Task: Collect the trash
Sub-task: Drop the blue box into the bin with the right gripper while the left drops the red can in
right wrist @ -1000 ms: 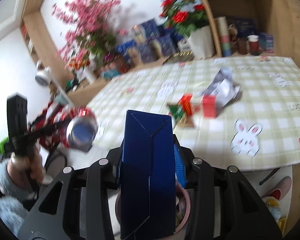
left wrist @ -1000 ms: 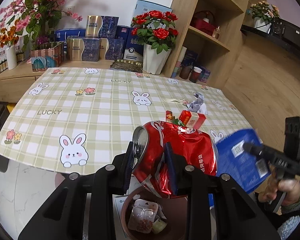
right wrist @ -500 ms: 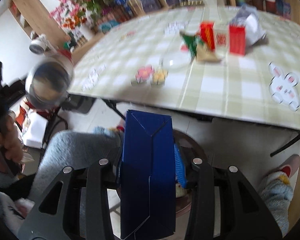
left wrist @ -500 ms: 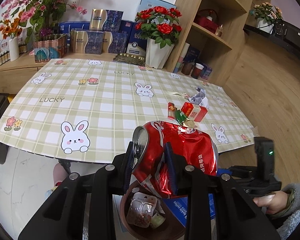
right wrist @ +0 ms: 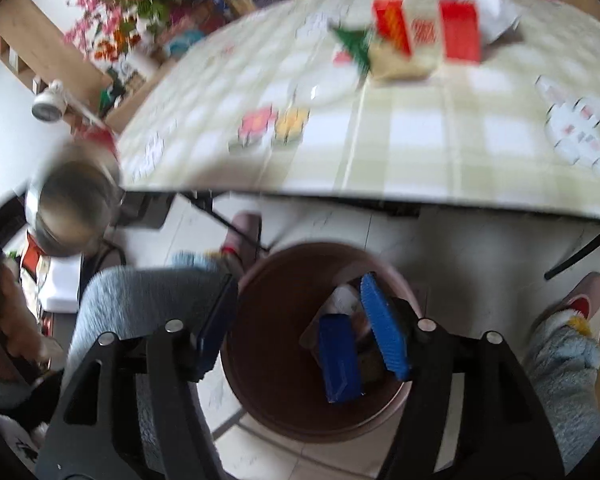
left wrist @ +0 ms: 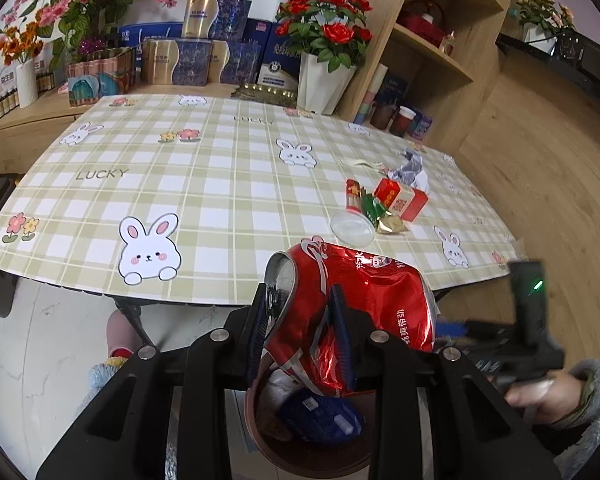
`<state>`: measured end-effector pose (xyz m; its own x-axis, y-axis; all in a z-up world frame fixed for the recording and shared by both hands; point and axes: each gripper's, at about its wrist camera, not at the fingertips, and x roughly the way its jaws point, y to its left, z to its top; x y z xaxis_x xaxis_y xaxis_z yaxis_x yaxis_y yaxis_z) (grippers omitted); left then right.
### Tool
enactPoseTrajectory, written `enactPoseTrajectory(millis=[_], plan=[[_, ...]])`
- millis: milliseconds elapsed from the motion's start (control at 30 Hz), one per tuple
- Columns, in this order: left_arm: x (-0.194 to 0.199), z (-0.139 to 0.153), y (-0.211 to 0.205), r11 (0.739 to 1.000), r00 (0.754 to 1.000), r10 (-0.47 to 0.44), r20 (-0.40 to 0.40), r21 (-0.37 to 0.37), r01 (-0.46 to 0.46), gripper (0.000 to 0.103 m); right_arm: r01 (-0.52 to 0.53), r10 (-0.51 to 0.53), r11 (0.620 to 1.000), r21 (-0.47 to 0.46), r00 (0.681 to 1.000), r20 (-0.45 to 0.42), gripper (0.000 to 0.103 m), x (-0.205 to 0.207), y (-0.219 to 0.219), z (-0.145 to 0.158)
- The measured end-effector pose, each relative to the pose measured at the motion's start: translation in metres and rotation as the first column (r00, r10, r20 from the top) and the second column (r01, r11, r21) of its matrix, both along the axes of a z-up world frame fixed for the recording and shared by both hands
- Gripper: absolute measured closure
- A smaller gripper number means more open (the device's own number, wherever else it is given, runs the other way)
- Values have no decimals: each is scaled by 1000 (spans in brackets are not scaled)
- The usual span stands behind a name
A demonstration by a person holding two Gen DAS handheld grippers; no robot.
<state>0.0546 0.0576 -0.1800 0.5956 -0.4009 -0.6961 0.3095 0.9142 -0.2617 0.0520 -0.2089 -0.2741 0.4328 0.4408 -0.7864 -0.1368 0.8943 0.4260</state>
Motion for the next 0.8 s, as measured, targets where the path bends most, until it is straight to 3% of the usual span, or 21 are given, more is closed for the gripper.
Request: enactPoseTrajectory(millis=[167,333,800], plan=[[-4,-15,-14,998,999,-43,-22,47,44,73,72,-67,997,-40,990,123,18,-7,-19,29],[-8,-43,-29,989,994,-93,-62,108,99,73,147,-123,985,-94,967,221,10,-12,-37,50],[-12,-108,-66,943,959,-197,-202,227,242,72,277,-233,955,-109,922,309,7,-19,-67,75]])
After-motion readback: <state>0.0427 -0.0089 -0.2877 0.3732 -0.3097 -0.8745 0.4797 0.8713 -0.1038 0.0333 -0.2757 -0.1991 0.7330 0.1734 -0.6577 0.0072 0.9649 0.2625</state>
